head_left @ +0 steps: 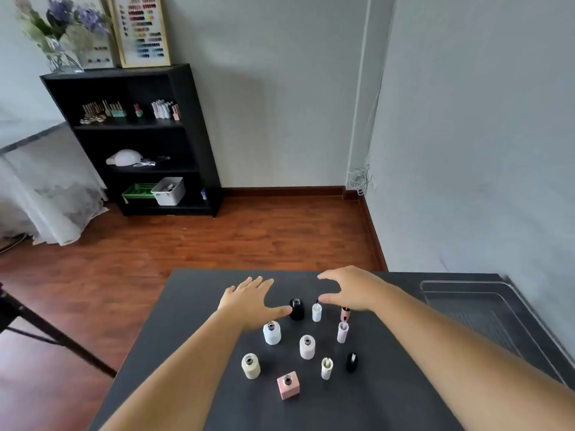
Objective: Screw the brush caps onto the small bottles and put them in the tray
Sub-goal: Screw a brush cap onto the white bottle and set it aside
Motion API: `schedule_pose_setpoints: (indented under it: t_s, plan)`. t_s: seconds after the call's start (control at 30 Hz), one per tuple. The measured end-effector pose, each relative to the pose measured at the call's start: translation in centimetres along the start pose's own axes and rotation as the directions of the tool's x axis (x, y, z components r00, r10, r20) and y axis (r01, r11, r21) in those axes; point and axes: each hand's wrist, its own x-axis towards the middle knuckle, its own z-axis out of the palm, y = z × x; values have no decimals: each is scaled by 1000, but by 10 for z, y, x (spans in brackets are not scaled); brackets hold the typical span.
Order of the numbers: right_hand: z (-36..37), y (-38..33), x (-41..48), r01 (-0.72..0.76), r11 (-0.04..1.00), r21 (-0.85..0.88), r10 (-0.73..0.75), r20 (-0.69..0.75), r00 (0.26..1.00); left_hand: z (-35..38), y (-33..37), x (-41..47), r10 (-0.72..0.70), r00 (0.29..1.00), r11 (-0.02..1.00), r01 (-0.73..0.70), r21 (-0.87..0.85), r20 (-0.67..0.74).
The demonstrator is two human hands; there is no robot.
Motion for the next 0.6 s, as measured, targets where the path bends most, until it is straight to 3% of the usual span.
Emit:
schedule_pose_setpoints:
  t_s: [0.17,0.37,0.6]
  plan:
    - [8,-1,22,92,989,-117,-96,-29,995,12,-6,19,33,998,999,-34,-33,-47]
    - [31,0,27,125,971,-206,-135,-39,990,38,-18,16,63,998,983,-60,-171,9]
    - [41,-9,24,109,969,-219,-126,-65,990,42,-18,-6,99,985,975,-123,-183,-139]
